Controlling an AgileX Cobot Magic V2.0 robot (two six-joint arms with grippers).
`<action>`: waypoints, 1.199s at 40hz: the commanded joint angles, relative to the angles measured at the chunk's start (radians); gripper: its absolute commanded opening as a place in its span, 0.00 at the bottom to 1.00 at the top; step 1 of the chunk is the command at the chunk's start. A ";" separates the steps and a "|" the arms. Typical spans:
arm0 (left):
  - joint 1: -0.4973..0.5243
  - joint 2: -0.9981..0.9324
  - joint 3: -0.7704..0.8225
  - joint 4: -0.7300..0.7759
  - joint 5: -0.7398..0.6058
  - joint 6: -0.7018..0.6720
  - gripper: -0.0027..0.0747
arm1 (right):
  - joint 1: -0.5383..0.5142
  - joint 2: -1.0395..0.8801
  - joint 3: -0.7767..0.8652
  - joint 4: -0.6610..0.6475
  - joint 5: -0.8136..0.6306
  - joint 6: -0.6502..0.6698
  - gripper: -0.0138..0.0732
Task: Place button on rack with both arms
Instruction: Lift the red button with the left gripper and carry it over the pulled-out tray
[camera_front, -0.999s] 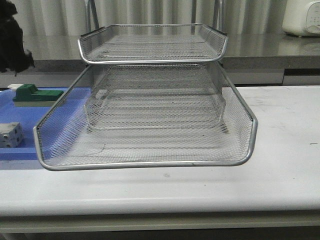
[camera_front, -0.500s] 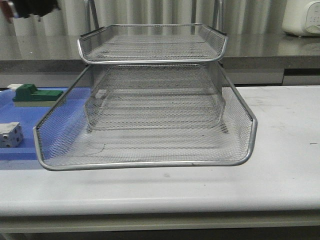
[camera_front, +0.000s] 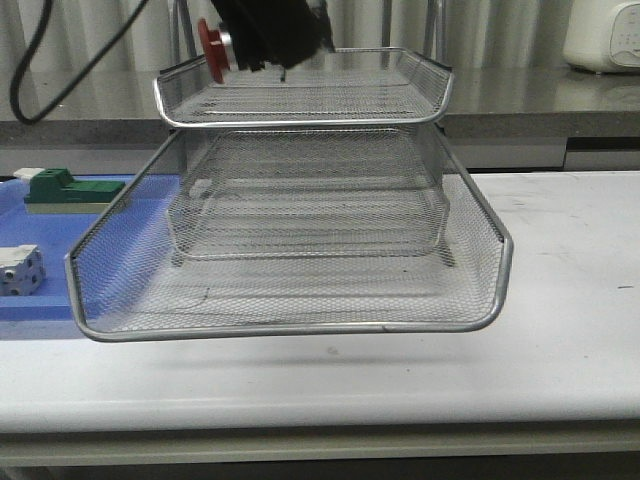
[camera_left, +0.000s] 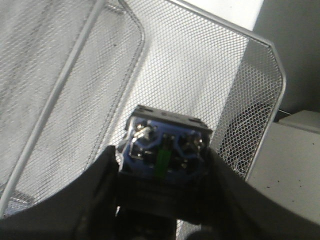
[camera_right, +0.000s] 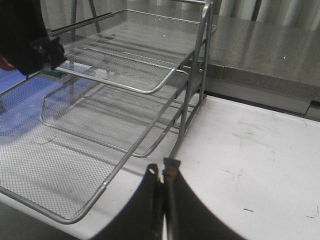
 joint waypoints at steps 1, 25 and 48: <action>-0.022 -0.005 -0.023 -0.023 -0.046 -0.010 0.04 | 0.003 0.005 -0.027 0.012 -0.059 0.000 0.09; -0.026 0.156 -0.023 0.017 -0.113 -0.010 0.07 | 0.003 0.005 -0.027 0.012 -0.059 0.000 0.09; -0.026 0.156 -0.023 0.048 -0.118 -0.038 0.55 | 0.003 0.005 -0.027 0.012 -0.059 0.000 0.09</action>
